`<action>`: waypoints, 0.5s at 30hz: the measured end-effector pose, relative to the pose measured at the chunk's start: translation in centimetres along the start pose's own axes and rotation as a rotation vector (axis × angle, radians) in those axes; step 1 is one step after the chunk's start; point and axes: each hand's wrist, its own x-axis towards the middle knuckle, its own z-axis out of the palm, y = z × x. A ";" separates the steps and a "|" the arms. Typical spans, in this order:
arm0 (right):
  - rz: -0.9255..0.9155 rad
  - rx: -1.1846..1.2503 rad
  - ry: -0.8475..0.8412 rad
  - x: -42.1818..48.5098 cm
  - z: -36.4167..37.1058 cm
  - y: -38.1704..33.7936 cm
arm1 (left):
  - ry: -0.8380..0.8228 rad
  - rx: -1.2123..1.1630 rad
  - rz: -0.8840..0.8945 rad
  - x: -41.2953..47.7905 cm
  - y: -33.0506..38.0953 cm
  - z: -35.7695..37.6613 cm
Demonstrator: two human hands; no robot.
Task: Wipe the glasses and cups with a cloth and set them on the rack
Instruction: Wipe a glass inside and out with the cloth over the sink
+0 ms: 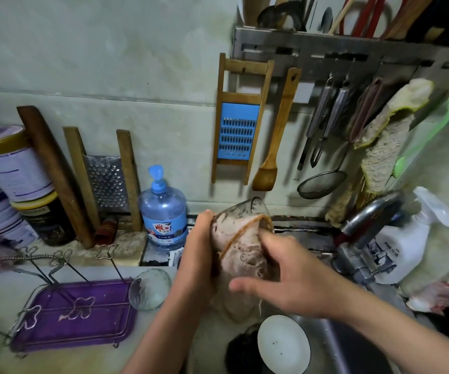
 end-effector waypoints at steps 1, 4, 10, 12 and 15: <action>-0.038 -0.204 -0.039 0.0 -0.2 0.3 | -0.052 0.013 -0.039 0.0 0.1 -0.2; -0.157 -0.465 -0.037 0.6 -0.7 1.0 | -0.125 -0.009 -0.074 0.0 0.5 0.1; -0.154 -0.358 0.124 1.1 -0.1 1.4 | -0.081 -0.011 -0.049 0.4 -0.1 -0.5; -0.042 -0.198 0.152 1.1 -0.4 1.4 | -0.086 -0.017 -0.031 0.0 -0.1 -0.4; 0.040 -0.012 0.103 1.1 -1.4 0.4 | -0.055 0.018 0.057 -0.3 -0.3 -0.7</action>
